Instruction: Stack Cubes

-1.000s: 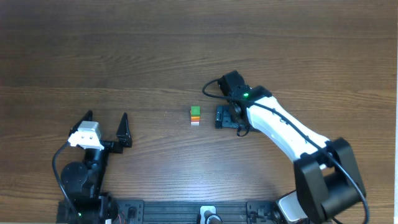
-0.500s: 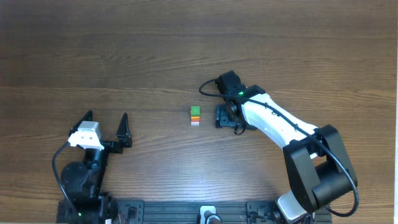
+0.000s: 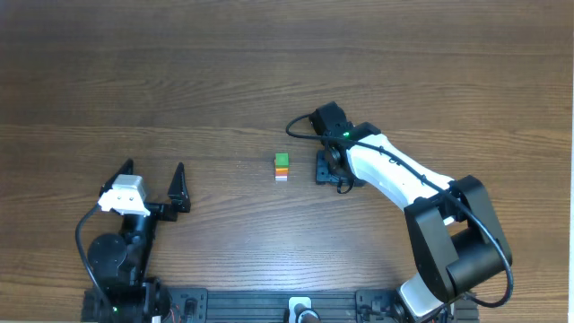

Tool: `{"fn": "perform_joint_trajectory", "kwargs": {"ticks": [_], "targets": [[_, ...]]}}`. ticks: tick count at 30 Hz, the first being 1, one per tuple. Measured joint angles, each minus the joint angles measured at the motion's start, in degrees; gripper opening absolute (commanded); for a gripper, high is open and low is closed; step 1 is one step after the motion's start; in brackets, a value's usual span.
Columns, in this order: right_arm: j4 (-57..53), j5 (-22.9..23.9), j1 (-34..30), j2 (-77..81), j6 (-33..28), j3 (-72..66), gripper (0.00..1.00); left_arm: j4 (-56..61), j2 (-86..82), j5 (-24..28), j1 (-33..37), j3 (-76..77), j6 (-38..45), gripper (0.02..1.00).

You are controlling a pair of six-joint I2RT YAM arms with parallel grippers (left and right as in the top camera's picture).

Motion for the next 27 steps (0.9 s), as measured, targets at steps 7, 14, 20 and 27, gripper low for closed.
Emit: {"fn": "perform_joint_trajectory", "kwargs": {"ticks": [7, 14, 20, 27], "targets": [[0.04, 0.02, 0.0, 0.0, -0.02, 0.0, 0.43, 0.02, 0.0, 0.0, 0.0, 0.0, 0.0, 0.998], [0.09, 0.02, 0.0, 0.0, -0.07, 0.0, 0.334, 0.0, 0.0, 0.0, 0.0, 0.0, 0.0, 0.998], [0.22, -0.02, 0.0, 0.0, 0.04, 0.0, 0.281, 0.0, 0.0, 0.0, 0.0, -0.02, 0.0, 1.0], [0.39, -0.02, 0.0, 0.0, 0.02, 0.0, 0.226, 0.02, 0.0, 0.0, 0.0, 0.0, 0.0, 1.0]]}}
